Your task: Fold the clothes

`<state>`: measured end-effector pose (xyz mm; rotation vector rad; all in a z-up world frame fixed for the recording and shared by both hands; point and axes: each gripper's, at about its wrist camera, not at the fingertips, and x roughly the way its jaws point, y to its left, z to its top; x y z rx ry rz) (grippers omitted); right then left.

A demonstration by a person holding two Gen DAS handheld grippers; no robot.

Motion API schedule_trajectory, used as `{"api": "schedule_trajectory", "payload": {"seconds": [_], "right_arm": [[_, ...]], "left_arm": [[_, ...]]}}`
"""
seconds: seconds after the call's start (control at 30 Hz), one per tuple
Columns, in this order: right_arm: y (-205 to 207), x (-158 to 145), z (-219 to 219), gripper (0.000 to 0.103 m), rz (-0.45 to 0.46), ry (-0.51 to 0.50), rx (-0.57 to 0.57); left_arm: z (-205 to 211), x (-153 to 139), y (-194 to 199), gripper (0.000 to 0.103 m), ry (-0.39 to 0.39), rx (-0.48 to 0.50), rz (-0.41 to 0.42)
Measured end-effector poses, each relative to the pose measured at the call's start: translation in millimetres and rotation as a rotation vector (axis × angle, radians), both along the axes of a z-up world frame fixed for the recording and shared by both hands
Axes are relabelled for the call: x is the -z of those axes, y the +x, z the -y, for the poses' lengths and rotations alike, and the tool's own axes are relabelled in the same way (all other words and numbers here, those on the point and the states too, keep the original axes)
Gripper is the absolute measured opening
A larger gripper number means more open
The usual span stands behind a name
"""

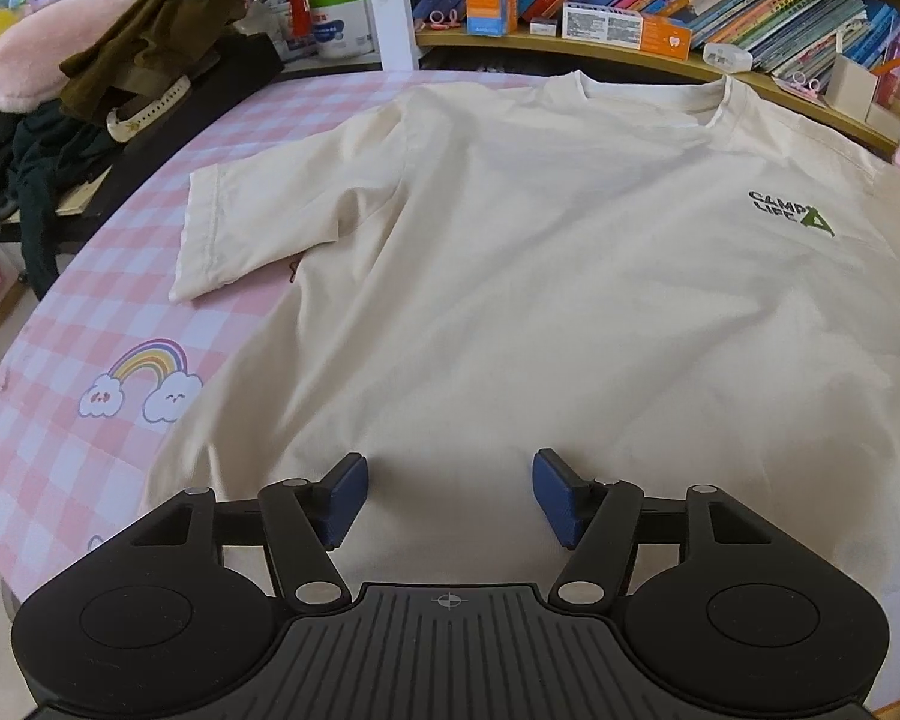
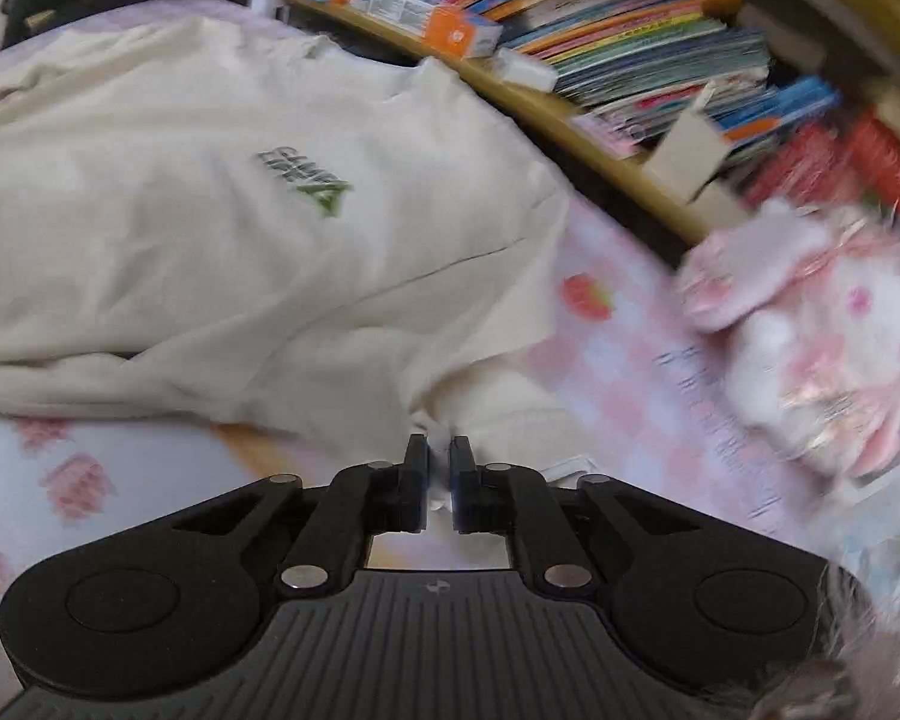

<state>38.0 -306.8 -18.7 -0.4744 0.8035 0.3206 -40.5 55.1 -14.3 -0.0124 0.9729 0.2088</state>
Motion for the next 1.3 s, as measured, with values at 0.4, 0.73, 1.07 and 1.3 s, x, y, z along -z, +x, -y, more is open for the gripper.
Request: {"api": "schedule_trajectory", "payload": {"seconds": [0.4,0.73,1.07,1.3], "right_arm": [[21,-37,107,0.033,0.016,0.299,0.535],[-23,2,69,0.002,-0.087,0.361,0.582],[-56,9,63,0.002,-0.112,0.399,0.626],[-43,13,86,0.002,-0.063,0.333,0.668]], "left_arm": [[4,0,-5,0.062,-0.013,-0.046,-0.003],[12,-1,-4,0.063,0.019,-0.036,-0.013],[12,-1,-5,0.063,-0.006,-0.045,-0.007],[21,-3,-13,0.063,-0.041,0.025,-0.033]]}}
